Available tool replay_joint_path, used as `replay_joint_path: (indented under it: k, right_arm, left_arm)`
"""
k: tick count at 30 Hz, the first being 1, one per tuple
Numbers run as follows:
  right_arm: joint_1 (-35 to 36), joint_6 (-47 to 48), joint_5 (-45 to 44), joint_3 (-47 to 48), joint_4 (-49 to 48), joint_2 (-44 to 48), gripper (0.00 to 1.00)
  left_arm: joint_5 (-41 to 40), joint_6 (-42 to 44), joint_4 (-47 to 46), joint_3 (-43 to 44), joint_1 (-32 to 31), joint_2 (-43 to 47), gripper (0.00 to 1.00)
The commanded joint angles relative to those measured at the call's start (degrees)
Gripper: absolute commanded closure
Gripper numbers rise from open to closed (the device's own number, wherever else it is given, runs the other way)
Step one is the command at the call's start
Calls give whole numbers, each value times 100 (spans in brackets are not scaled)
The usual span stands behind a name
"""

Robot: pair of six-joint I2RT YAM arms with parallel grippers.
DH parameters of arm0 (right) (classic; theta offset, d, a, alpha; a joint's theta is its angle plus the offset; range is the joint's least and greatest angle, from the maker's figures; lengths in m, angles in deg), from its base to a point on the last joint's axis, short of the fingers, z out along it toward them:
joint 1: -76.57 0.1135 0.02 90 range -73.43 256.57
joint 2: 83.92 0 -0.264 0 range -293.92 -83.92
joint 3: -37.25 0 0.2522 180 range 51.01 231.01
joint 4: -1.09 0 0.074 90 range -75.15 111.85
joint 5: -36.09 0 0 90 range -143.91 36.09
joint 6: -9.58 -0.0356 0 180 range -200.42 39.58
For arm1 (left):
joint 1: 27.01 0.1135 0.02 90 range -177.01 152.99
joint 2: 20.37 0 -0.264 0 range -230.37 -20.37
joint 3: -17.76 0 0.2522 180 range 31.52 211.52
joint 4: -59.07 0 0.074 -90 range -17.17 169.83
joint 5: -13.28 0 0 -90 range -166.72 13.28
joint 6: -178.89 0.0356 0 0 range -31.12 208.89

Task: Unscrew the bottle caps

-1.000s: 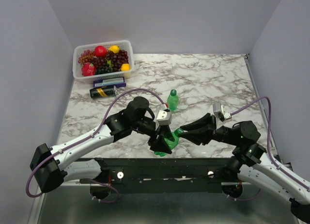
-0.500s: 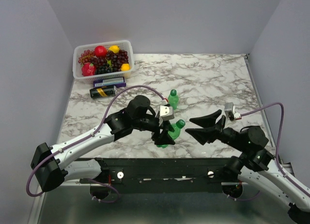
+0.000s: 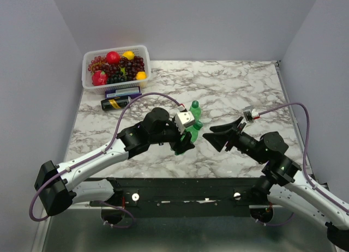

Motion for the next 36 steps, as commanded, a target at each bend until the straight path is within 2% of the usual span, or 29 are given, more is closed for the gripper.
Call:
replay_joint_path:
  k: [1, 9, 16, 27, 36]
  right_arm:
    - [10, -840, -461, -82, -660, -306, 35]
    - [274, -1148, -1226, 130, -721, -957, 35]
    - [450, -1113, -1586, 200, -994, -1265, 41]
    - [538, -1095, -1842, 613, -844, -1933, 38]
    - [573, -1086, -1649, 578, -1265, -2118, 43]
  left_arm:
    - [-869, -152, -32, 55, -9, -11, 93]
    - [-1177, -188, 56, 90, -27, -91, 93]
    - [-1229, -196, 82, 98, -44, -161, 93]
    - [-1300, -170, 100, 98, -114, -187, 93]
    - [-1317, -152, 126, 125, -158, -231, 93]
